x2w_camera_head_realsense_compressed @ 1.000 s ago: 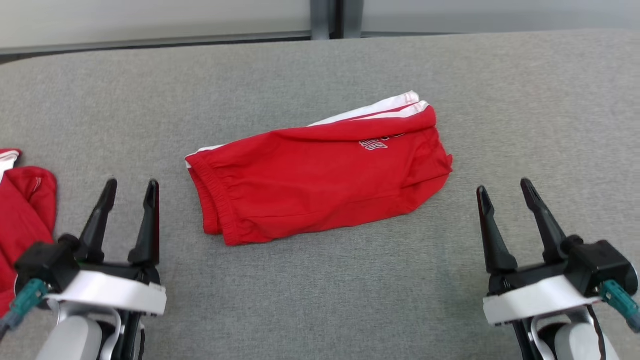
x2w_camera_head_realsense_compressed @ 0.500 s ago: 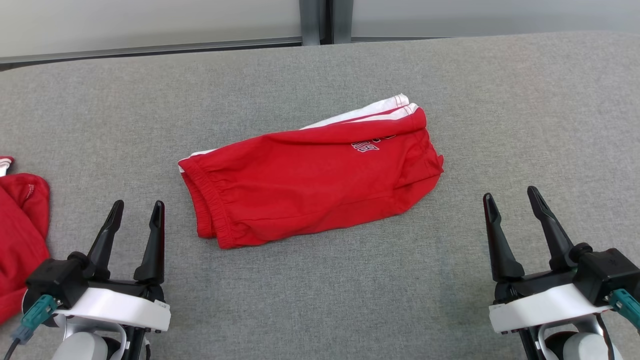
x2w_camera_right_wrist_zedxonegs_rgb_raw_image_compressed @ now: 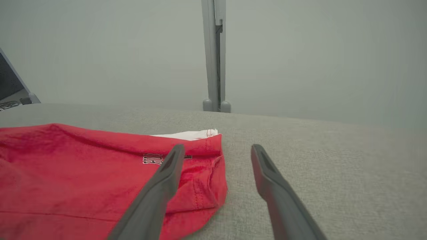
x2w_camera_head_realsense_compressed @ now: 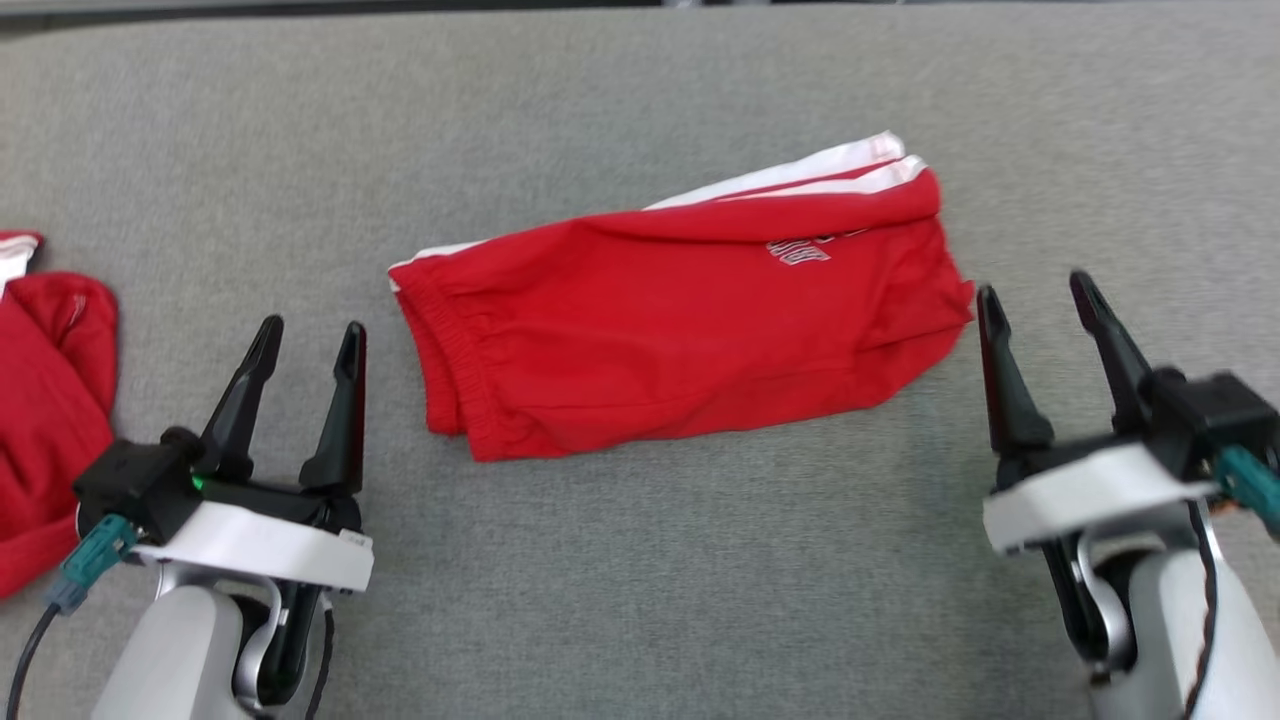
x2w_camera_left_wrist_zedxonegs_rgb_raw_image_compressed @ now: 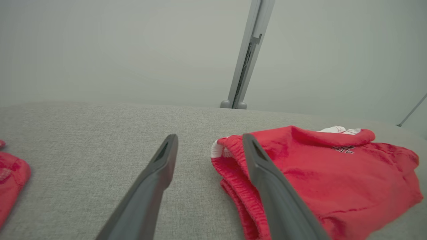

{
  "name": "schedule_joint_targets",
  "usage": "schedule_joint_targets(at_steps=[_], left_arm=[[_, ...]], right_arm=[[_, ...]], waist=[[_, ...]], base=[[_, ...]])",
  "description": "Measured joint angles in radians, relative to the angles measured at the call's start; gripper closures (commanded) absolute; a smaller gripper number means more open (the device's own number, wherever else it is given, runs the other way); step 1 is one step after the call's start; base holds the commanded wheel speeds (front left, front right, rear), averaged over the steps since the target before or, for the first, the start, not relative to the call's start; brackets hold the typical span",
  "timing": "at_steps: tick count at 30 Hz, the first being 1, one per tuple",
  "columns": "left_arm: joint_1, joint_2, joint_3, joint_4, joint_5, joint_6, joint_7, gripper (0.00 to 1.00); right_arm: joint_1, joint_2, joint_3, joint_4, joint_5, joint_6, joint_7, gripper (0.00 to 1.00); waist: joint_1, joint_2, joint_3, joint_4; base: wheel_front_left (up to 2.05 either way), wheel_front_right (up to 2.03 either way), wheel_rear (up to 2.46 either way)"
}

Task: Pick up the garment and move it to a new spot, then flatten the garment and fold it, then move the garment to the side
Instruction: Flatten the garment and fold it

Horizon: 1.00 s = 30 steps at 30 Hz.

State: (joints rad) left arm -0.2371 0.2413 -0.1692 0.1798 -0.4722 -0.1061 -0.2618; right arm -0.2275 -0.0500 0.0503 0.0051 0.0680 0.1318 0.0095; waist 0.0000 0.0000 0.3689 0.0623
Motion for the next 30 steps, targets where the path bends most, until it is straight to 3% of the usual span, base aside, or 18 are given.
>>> schedule_joint_targets(at_steps=[8,14,15,16,17,30], left_arm=[[-0.045,-0.033,-0.026,0.026,0.004,-0.017,0.0,0.0],[-0.06,-0.045,-0.032,0.041,0.004,-0.022,0.0,0.0],[-0.062,-0.046,-0.032,0.043,0.004,-0.022,0.0,0.0],[-0.064,-0.048,-0.031,0.044,0.004,-0.022,0.0,0.0],[-0.067,-0.049,-0.031,0.045,0.004,-0.023,0.0,0.0],[-0.054,-0.036,-0.021,0.047,0.005,-0.024,0.0,0.0]], right_arm=[[-0.15,0.002,-0.032,0.179,-0.054,0.0,0.132,0.0],[-0.151,0.001,-0.078,0.181,-0.05,0.0,0.245,0.0],[-0.151,0.0,-0.076,0.176,-0.048,0.0,0.271,0.43],[-0.15,0.0,-0.075,0.167,-0.041,0.0,0.281,0.64],[-0.15,0.0,-0.074,0.159,-0.039,0.0,0.292,0.99],[0.004,0.002,-0.044,0.016,-0.017,0.0,0.32,1.0]], waist=[[0.0,0.0,0.071,0.075],[0.0,0.0,0.086,0.096],[0.0,0.0,0.087,0.096],[0.0,0.0,0.088,0.095],[0.0,0.0,0.088,0.095],[0.0,0.0,0.039,0.05]], base=[[0.0,0.0,0.0],[0.0,0.0,0.0],[0.0,0.0,0.0],[0.0,0.0,0.0],[0.0,0.0,0.0],[0.0,0.0,0.0]])
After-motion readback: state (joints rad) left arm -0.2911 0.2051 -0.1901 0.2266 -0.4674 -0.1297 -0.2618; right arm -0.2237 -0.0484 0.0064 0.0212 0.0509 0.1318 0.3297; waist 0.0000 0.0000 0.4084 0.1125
